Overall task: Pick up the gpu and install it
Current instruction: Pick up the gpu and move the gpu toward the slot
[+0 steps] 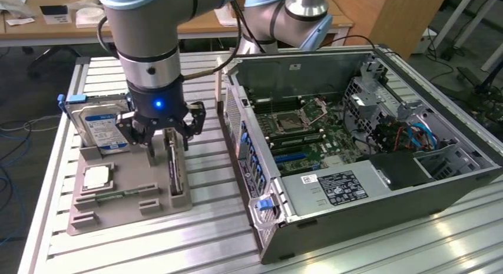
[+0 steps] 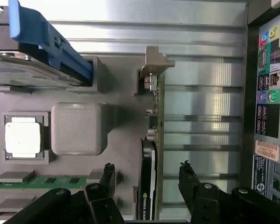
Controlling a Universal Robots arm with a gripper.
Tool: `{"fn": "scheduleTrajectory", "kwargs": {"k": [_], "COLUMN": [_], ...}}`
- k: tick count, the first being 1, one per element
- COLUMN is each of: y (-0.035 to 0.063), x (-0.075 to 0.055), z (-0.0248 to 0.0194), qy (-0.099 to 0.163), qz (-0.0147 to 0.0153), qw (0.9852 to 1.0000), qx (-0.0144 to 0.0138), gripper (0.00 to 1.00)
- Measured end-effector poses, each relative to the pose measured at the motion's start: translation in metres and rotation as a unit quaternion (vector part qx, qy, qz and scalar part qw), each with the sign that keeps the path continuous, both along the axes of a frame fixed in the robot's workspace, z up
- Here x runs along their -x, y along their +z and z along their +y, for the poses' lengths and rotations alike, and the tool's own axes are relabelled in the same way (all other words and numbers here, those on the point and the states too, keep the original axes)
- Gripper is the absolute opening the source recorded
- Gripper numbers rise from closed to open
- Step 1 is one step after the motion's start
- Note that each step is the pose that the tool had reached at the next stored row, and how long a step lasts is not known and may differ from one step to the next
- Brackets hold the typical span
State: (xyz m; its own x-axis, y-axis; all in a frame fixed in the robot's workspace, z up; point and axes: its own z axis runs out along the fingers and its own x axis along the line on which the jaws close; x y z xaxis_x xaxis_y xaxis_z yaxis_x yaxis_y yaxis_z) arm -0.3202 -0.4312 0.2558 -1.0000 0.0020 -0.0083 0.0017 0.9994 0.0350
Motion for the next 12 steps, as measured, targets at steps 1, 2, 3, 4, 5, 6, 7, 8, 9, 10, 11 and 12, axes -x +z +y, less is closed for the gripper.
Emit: {"fn": "scheduleTrajectory", "kwargs": {"k": [1,2,3,4,5,6,7,8,9,10,11,12], "y": [-0.0020,-0.0038,-0.0055,-0.0073,-0.0091,-0.0110,-0.0129,-0.0146,-0.0164,-0.0182,-0.0200,-0.0218], "x": [0.000,0.000,0.000,0.000,0.000,0.000,0.000,0.000,0.000,0.000,0.000,0.000], "z": [0.0000,-0.0001,-0.0001,-0.0001,-0.0001,-0.0001,-0.0001,-0.0001,-0.0001,-0.0001,-0.0001,-0.0001], "qy": [-0.003,-0.005,-0.006,-0.008,-0.009,-0.010,-0.011,-0.012,-0.013,-0.014,-0.015,-0.016], "qz": [-0.0001,0.0000,0.0000,0.0000,0.0000,0.0000,0.0000,0.0000,0.0000,0.0000,0.0000,0.0000], "qw": [1.0000,1.0000,1.0000,1.0000,1.0000,1.0000,0.9999,0.9999,0.9999,0.9999,0.9999,0.9999], "qx": [-0.0001,0.0000,0.0000,0.0000,0.0000,0.0000,0.0000,0.0000,0.0000,0.0000,0.0000,0.0000], "gripper": [0.66,0.66,0.66,0.66,0.66,0.66,0.66,0.66,0.66,0.66,0.66,0.66]}}
